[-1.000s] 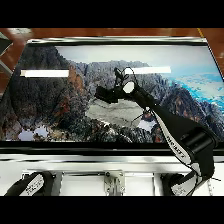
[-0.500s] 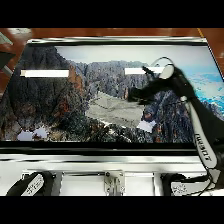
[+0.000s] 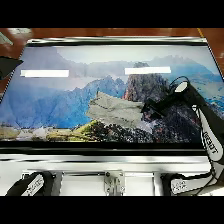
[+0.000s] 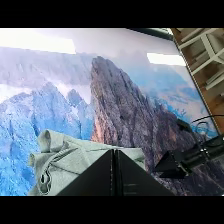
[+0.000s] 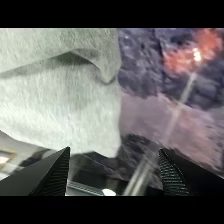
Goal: Fold the shirts.
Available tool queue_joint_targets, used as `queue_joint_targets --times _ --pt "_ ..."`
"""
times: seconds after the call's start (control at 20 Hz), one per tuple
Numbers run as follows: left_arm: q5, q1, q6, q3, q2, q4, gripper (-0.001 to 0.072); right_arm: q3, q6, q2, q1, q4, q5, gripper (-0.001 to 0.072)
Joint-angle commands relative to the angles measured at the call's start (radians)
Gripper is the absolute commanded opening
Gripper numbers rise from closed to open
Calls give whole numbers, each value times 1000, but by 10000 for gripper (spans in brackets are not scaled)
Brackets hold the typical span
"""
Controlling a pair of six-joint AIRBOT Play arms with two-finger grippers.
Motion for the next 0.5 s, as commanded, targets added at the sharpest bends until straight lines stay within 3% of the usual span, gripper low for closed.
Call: queue_joint_targets --times 0.0,0.15,0.2,0.25,0.3,0.35,0.4,0.45 --pt "25 -22 -3 -1 0 0 41 -47 -76 -68 -4 172 -120 674" --pt "88 -22 -4 -1 -3 0 41 -47 -124 -121 -1 318 -159 671" --pt "109 -22 -13 -1 -4 0 41 -47 -124 -136 6 334 -169 620" --pt "122 -22 -26 -1 -4 0 41 -47 -124 -149 17 334 -178 550" --pt "122 -22 -28 -1 -3 0 41 -47 -134 -156 31 335 -185 430" --pt "119 -23 -30 -1 -3 0 41 -45 -185 -156 37 357 -185 177" --pt "121 -29 -29 -1 -3 0 41 -32 -266 -155 40 399 -162 64" --pt "121 -35 -29 -1 -4 0 41 -5 -367 -143 37 449 -122 56"
